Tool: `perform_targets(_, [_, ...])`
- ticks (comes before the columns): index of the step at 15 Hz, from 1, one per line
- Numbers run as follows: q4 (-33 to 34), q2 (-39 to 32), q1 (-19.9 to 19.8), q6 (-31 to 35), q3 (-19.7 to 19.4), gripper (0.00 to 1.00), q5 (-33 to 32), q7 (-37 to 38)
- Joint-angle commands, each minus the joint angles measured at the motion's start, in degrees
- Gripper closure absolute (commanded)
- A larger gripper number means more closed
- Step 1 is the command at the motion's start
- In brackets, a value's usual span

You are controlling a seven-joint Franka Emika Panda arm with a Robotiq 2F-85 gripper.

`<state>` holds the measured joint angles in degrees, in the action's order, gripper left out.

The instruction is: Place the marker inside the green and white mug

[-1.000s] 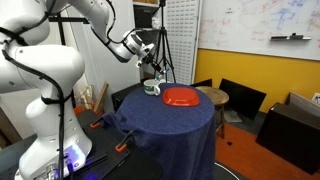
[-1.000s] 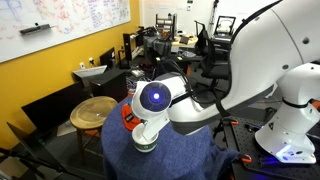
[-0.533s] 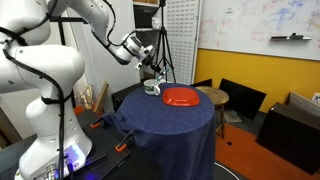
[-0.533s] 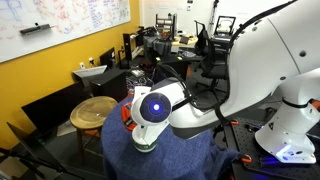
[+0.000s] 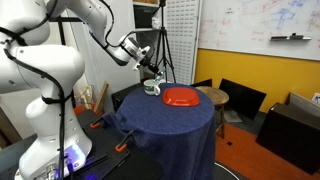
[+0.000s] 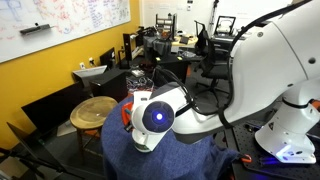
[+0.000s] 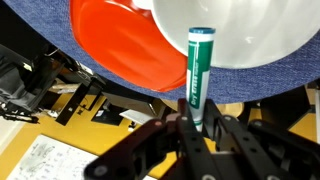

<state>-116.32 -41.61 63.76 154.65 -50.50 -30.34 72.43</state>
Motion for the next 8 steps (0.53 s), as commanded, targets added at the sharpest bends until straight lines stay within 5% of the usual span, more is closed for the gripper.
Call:
perform_targets(1, [-1.37, 0.77, 1.16, 1.37, -0.39, 0.95, -2.03, 1.23])
perform_targets(8, [-3.25, 0.6, 3.09, 2.99, -0.69, 0.95, -2.35, 1.76])
